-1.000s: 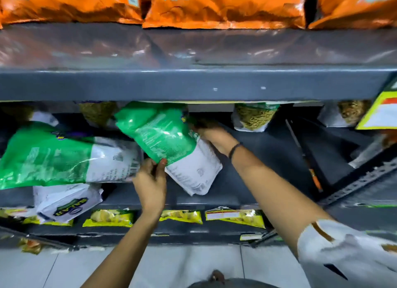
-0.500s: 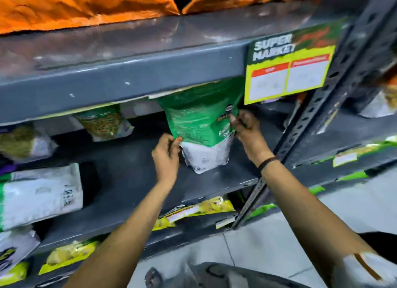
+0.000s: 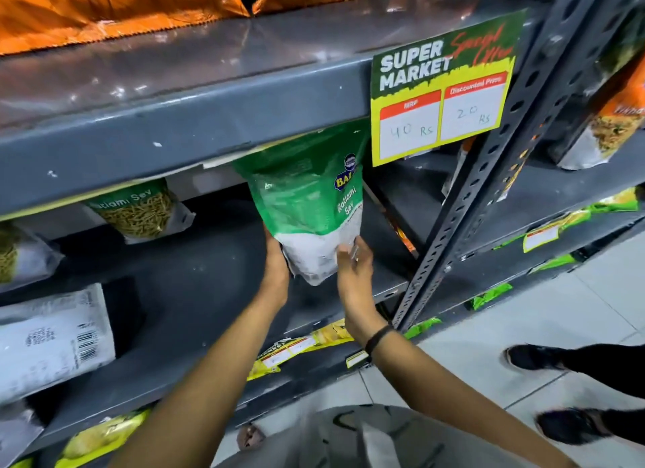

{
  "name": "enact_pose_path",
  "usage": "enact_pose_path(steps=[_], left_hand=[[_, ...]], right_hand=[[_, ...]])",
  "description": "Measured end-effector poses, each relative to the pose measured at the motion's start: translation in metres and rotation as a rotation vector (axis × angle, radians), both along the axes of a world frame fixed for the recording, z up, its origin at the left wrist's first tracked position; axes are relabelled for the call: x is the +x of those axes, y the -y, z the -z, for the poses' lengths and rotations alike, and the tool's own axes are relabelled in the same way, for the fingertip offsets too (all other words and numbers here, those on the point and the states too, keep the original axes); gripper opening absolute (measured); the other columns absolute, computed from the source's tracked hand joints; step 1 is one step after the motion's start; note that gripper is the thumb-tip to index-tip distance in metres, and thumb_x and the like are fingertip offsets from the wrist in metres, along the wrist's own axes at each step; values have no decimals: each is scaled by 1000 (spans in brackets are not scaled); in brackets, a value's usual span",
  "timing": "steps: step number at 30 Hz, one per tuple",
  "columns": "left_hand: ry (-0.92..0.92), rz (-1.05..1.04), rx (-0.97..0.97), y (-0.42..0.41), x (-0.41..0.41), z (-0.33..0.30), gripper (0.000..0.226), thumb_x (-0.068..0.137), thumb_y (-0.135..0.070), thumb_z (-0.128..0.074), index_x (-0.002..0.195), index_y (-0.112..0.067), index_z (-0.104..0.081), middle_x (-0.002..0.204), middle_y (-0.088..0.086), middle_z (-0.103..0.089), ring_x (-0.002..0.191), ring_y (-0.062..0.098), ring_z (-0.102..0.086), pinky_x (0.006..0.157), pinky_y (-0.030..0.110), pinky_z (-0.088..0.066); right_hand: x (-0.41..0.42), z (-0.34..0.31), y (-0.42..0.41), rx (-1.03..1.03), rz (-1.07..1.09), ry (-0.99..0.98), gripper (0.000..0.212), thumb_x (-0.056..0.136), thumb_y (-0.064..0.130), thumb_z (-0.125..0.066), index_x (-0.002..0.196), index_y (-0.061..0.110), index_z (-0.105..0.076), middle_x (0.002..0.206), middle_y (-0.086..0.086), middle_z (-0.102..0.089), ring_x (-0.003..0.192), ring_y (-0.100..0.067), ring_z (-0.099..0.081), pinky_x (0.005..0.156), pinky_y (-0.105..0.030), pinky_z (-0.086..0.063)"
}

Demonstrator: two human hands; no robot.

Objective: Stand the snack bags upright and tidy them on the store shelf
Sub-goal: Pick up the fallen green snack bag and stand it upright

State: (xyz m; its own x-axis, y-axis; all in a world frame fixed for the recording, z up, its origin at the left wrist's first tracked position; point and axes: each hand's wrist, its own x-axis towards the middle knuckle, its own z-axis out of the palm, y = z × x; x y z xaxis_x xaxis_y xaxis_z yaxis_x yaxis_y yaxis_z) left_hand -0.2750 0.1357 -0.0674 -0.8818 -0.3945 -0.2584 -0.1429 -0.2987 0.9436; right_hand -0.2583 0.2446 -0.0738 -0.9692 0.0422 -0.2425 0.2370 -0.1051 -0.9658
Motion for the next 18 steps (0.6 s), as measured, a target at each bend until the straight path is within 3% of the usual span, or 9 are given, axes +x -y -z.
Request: enact_pose_path(steps=[2,3,7,11,13,15,16,18], left_hand=[[11,-19,7,-12,14,13,46,96,-52,-14,113,-36,-53,130,-13,-52,118,8,-50,105,28,-37],[9,-20,1,-16,22,16,44,96,-49,-11,114,-37,-50,130,-15,-49,119,7,-48,106,27,-33],[-4,-119,-58,-11,25,22,53,97,-46,-18,134,-18,-44,143,4,-47,129,16,-45,107,30,-31],[9,-133,-109,13,-17,-1,80,75,-70,-34,137,-20,-41,145,4,-45,132,18,-43,116,43,-29],[-17,-27,-89,11,-31,-20,71,85,-65,-25,135,-19,-43,141,-2,-46,123,14,-50,106,31,-42],[-74,95,-102,3,-39,-28,56,99,-42,-13,136,-11,-41,128,-6,-46,99,4,-58,77,8,-50],[-73,126,-90,-2,-41,-28,54,100,-36,-11,136,-8,-40,123,-4,-47,88,-3,-60,67,4,-48],[-72,103,-80,-7,-39,-25,53,100,-39,-14,135,-10,-42,124,-4,-49,87,-5,-63,69,5,-49]], right_hand=[[-19,-5,-5,-51,1,-20,41,97,22,-45,135,6,-40,136,-21,-49,100,-17,-60,94,-27,-46],[-30,-7,-10,-61,-12,1,40,97,22,-44,132,3,-44,133,-26,-51,100,-22,-61,92,-29,-47],[-50,-6,-30,-114,-17,120,58,84,51,-54,128,14,-53,139,-5,-54,127,-20,-50,114,-40,-35],[-26,0,-37,-159,143,208,33,96,34,-41,126,21,-47,127,-5,-52,124,-22,-47,111,-41,-32],[-7,3,-32,-238,63,256,33,97,32,-38,128,22,-44,127,-2,-50,122,-19,-45,108,-41,-30],[3,-1,-25,-280,7,278,32,97,31,-37,127,22,-42,128,0,-50,121,-18,-45,103,-39,-32],[2,-4,-23,-280,14,270,30,97,30,-38,125,21,-44,124,-2,-52,118,-19,-48,101,-38,-34],[-13,-7,-23,-276,56,220,25,97,27,-39,115,15,-51,112,-5,-61,108,-22,-57,98,-38,-41]])
